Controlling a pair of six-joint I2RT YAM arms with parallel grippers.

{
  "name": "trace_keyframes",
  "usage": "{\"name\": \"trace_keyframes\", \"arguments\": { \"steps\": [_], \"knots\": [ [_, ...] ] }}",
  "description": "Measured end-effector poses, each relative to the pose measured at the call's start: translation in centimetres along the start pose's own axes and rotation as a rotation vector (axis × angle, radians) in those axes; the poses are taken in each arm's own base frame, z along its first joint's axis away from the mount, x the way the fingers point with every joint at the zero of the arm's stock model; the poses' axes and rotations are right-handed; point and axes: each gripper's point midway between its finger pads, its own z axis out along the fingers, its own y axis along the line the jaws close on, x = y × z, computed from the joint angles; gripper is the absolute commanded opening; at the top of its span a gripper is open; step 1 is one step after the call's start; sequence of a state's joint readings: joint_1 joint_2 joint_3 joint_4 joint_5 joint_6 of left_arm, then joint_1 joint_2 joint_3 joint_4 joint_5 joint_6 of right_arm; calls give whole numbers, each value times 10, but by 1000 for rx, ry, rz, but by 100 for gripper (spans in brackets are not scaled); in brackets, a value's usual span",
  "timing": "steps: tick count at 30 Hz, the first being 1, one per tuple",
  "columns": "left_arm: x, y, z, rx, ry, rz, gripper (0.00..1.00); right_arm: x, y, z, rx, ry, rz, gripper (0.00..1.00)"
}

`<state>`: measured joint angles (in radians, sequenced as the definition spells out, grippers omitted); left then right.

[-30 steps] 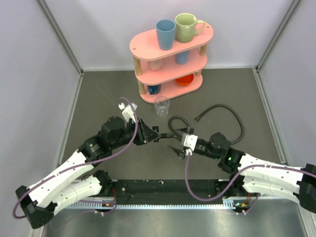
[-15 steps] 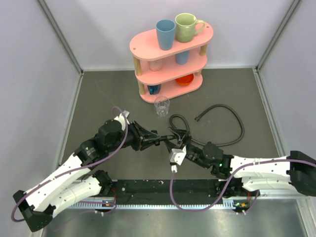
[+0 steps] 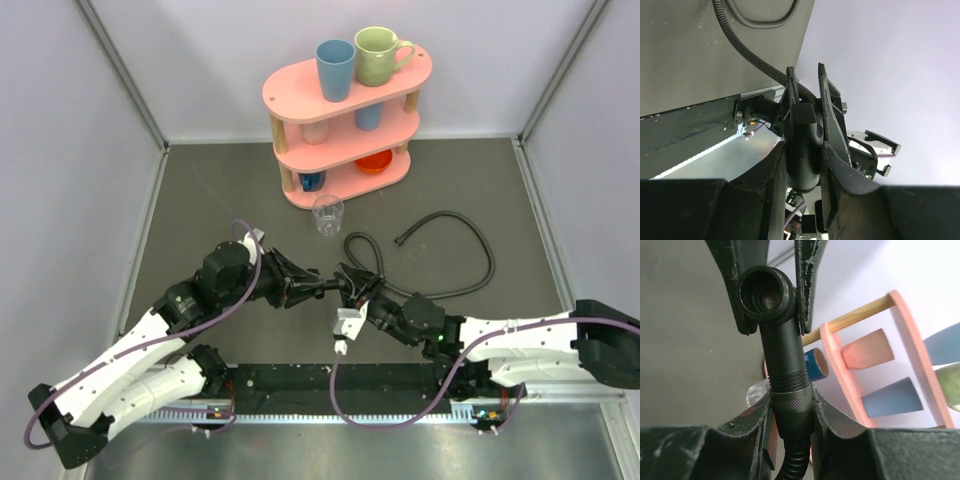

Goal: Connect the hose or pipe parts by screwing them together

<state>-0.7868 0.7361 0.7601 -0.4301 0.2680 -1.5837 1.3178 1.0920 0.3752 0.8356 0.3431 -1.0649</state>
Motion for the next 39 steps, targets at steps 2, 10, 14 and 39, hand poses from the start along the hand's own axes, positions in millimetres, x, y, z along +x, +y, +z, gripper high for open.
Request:
{"name": "trace_keyframes", "arguments": {
  "steps": [2,10,14,39],
  "knots": [
    [-2,7,2,-28,-9,36,0,2,8,0,-58,23,-7,0],
    [-12,6,9,-102,-19,371,0,8,20,4,-221,107,87,0],
    [-15,9,11,-88,-17,531,0,14,31,3,-306,113,176,0],
    [-6,43,29,334,66,1575,0,15,91,-20,-874,101,822,0]
  ]
}}
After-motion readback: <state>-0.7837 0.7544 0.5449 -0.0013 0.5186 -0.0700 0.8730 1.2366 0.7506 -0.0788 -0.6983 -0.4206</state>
